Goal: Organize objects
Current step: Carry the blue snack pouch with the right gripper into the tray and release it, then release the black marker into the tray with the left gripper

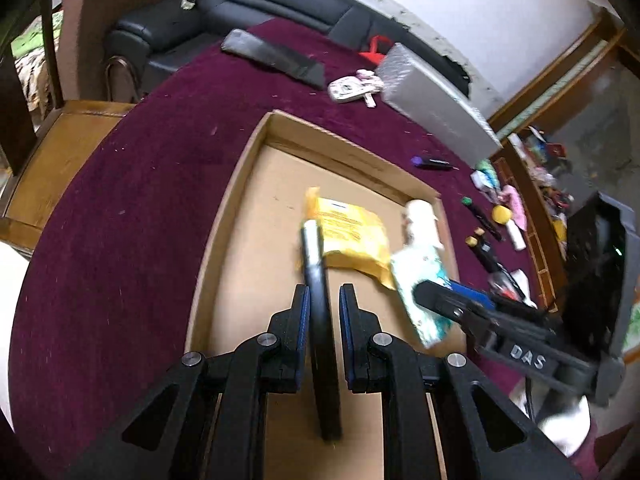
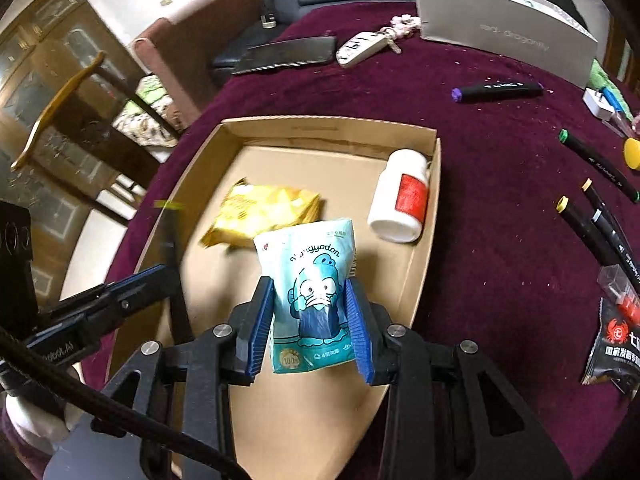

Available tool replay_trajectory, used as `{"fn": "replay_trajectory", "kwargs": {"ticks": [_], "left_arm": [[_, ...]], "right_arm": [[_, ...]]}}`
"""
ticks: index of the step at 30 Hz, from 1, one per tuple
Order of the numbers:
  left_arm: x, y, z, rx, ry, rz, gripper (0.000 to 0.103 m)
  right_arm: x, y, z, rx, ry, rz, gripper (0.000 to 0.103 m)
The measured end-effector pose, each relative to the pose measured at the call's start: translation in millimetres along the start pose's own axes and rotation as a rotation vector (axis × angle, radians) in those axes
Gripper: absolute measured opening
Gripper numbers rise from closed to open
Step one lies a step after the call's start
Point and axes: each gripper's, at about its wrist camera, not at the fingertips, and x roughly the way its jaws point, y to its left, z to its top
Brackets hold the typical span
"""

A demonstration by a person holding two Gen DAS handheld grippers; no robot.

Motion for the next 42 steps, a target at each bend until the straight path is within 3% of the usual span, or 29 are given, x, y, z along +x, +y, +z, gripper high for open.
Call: {"fn": "replay_trajectory", "kwargs": {"ticks": [3,11,14,16,22,27,30,34,38,42], "left_arm": [[9.3,6.6,7.6,-0.020,-0.003,0.023,0.012],[-5.1,6.5,5.1,-0.029,-0.082,-0.033,0.014],[-15.7,-2.1,1.1,-0.014,-0.116,-0.046,0.023],[-22.5,-9.5,-2.0,-0.003,-0.141,-0.036,0.037],[-29.4,-40.9,-18.7,0.066,-0.219,-0.050,0.048],[-3.6,-59.8,-26.4,0.082,-0.204,-0.080,0.048],[12.7,-66.6,-26.7,0.084,-0.183,-0.037,0.048],[18.2,-66.4,-34.6,0.026,-0.138,-0.008,0.048],[28.2,-73.8,-56.3,0.057,-0.071,-0.006,0.048],[13.6,-98.0,-69.2,0.077,-0.081,-0.085,0.048]], "right_arm": [[8.8,-1.9,4.7,0.026,0.005,-0.020,0.034],[21.7,-6.3,17.1,0.023,-0.012,-0.076,0.039],[20.9,-10.8,17.5,0.048,-0.021,-0.058,0.041],[13.2,-11.8,16.3,0.060,-0.042,-0.038,0.042],[-32.4,-23.0,8.0,0.068,-0.134,-0.016,0.046],[-74.3,-60.2,-10.3,0.166,-0.204,0.025,0.049],[-97.3,-84.8,-28.3,0.209,-0.246,0.003,0.056],[-114.8,-117.5,-49.5,0.264,-0.256,-0.002,0.056],[-133.9,-151.6,-69.7,0.330,-0.288,-0.001,0.056],[-149.7,-190.7,-87.5,0.396,-0.314,-0.025,0.056]]}}
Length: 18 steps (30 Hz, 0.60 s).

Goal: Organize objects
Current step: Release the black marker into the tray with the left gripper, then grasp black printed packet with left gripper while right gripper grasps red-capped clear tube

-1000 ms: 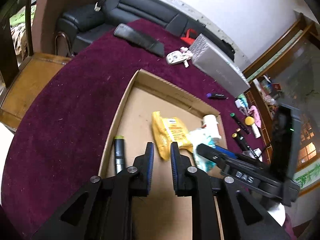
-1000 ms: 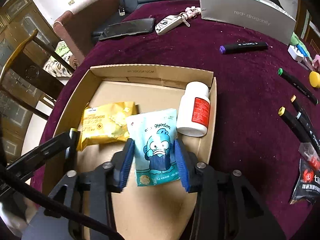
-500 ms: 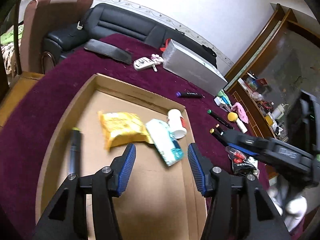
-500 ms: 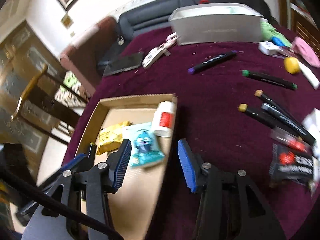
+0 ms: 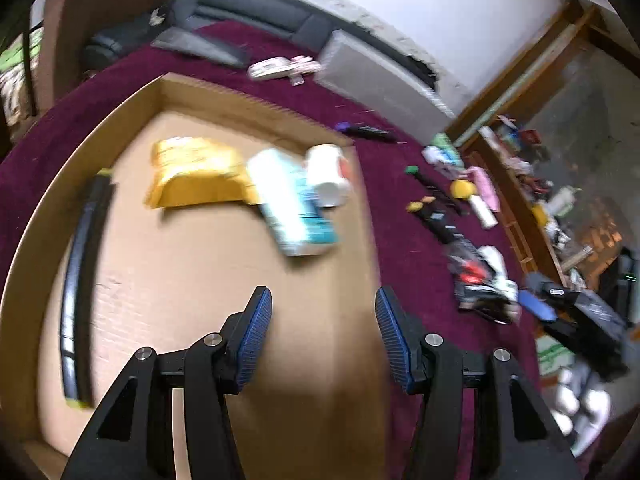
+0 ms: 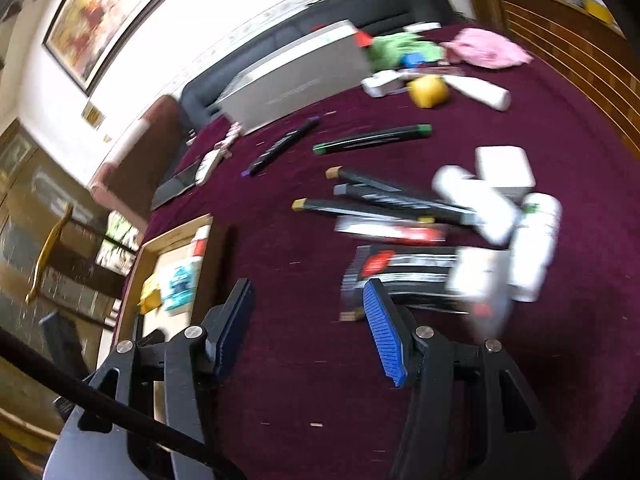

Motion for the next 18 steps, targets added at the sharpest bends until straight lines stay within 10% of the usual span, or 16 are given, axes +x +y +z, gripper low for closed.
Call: {"fn": "replay_trajectory", "kwargs": {"ticks": [18], "left_arm": [[16.5,-90.5,-33.0,0.049,0.100,-0.164,0.049]], "right_arm": [[4.9,-101.3,34.3,0.148,-0.027,-0.045,0.058]]}}
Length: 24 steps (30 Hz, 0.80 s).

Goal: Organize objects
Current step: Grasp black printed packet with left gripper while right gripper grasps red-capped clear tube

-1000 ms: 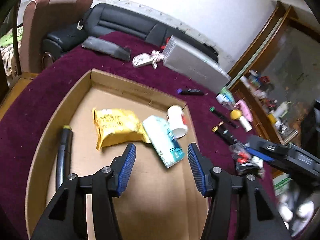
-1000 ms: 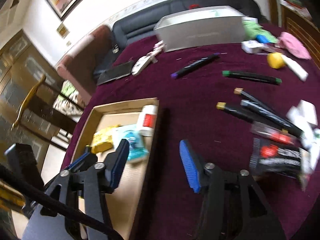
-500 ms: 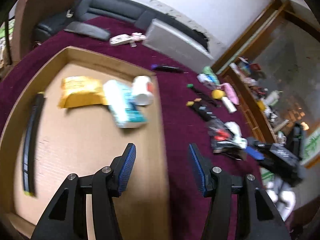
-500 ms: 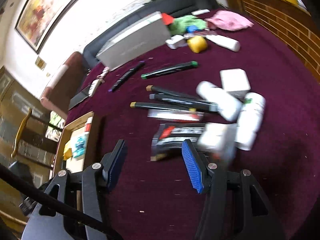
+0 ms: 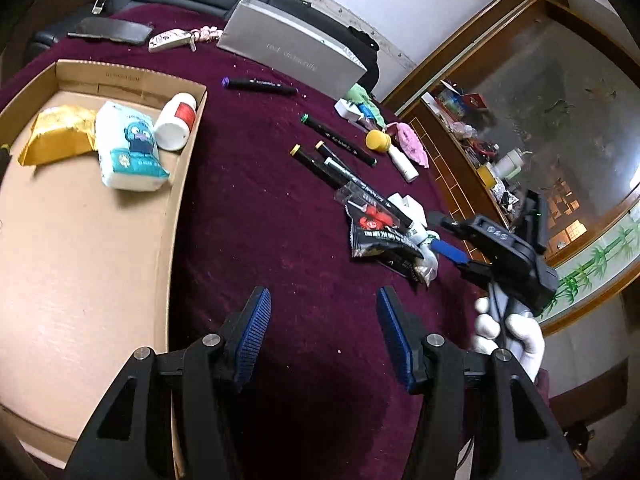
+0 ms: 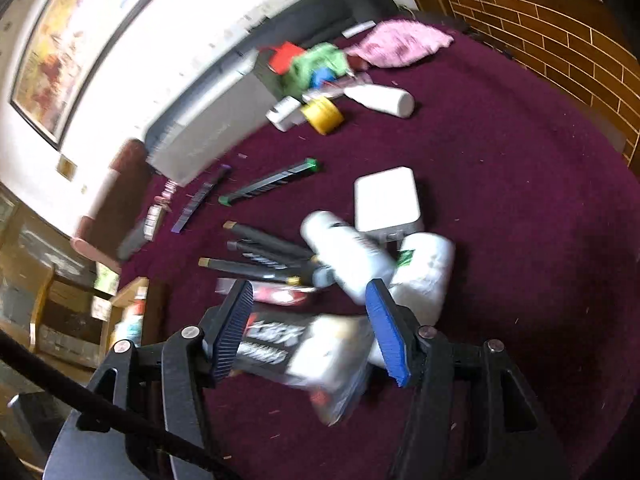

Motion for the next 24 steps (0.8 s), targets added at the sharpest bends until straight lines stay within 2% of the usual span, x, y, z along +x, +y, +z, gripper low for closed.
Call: {"fn": "replay_trajectory", "kwargs": {"ticks": [1,3,4,6,8,10,12,16,24], "left_arm": [[0.2,-0.4,0.2,0.001,0.000,0.003,0.049],[-0.4,0.2,0.7,-0.001,-0.004,0.012,0.049],[-0.5,1.1,0.9,-0.003,-0.005,0.014,0.049],[1.3,2.8,1.8,-0.013,-0.001,0.025,0.049],[2.4,5.1,0.6,-0.017,0.004,0.031,0.049],[3.5,5.4,0.2,-0.013,0.004,0.041,0.049],[5.6,4.7,1.5,-0.005,0.004,0.053,0.049],[15.0,-1.6,1.9,0.005,0.020,0.046,0.049],[21.4,0.2,-2.5,-0.001,0.045,0.040,0.049]], "right_arm": [[7.8,-1.7,-0.7,0.002,0.029,-0.001,0.058],[17.2,2.7,-8.2,-0.011,0.079,0.052,0.059],[20.2,7.7,-14.6,-0.020,0.103,0.094,0.060],[28.3,22.6,-29.6,-0.038,0.182,0.235,0.060],[37.9,38.5,-43.5,-0.055,0.294,0.384,0.060],[36.8,48.6,-49.1,-0.092,0.311,0.419,0.060],[26.1,52.0,-44.9,-0.130,0.238,0.356,0.060],[15.5,57.4,-27.5,-0.212,0.113,0.165,0.060],[64.8,68.9,6.9,-0.249,0.142,0.091,0.060]]}}
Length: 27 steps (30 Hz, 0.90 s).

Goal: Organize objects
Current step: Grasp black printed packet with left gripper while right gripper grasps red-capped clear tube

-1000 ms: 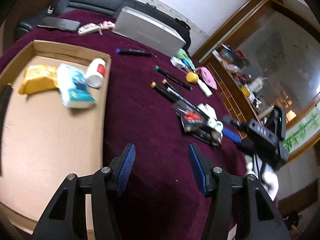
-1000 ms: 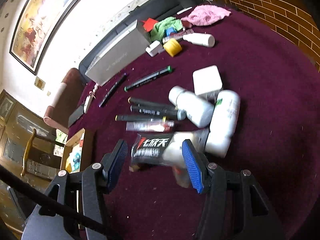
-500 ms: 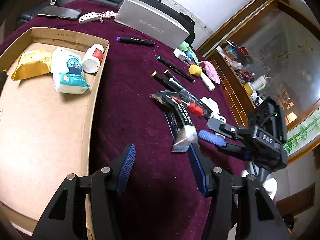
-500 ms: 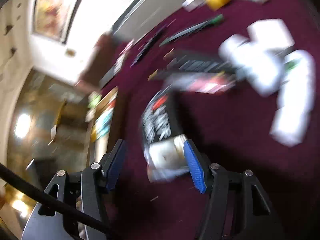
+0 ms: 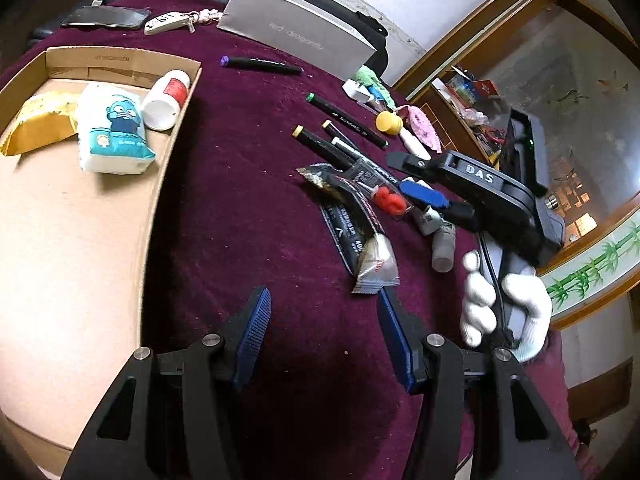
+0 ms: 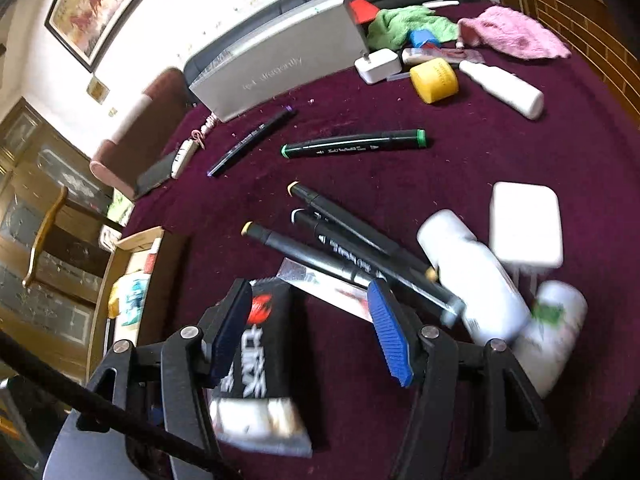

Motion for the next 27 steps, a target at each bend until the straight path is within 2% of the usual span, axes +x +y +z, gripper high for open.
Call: {"fn": "replay_trajectory", "kwargs": {"ticks": [4,12,14,16,17,18,23,27], "left_arm": [[-1.6,1.6,2.3,-0.002,-0.005,-0.009,0.049],[-1.9,-4.6,-1.1,0.007,0.002,-0.010,0.049],[-3.6,-6.3,-1.4,0.011,0.001,-0.009,0.049],[-5.9,-7.4,-1.5,0.015,-0.001,-0.009,0.049],[-7.9,-8.0,-1.6,0.020,-0.002,-0.007,0.049],[-8.8,-8.2,-1.7,0.023,-0.005,-0.005,0.049],[-5.9,-12.7,4.5,0.047,-0.012,0.030,0.049],[11.4,-29.4,10.2,0.100,-0.009,0.078,0.049]], "right_arm": [[10.1,14.2,7.8,-0.103,0.042,-0.076,0.060],[37.1,44.7,10.2,-0.344,0.157,-0.302,0.060],[48.5,43.4,11.5,-0.352,0.189,-0.346,0.056],[56.6,41.9,10.4,-0.378,0.201,-0.394,0.044],[60.7,38.3,9.0,-0.354,0.240,-0.375,0.033],[56.9,36.6,7.3,-0.343,0.224,-0.369,0.026],[28.9,14.6,-12.8,-0.203,0.240,-0.230,0.025],[1.7,-1.7,-43.3,-0.159,0.173,-0.277,0.026]]}}
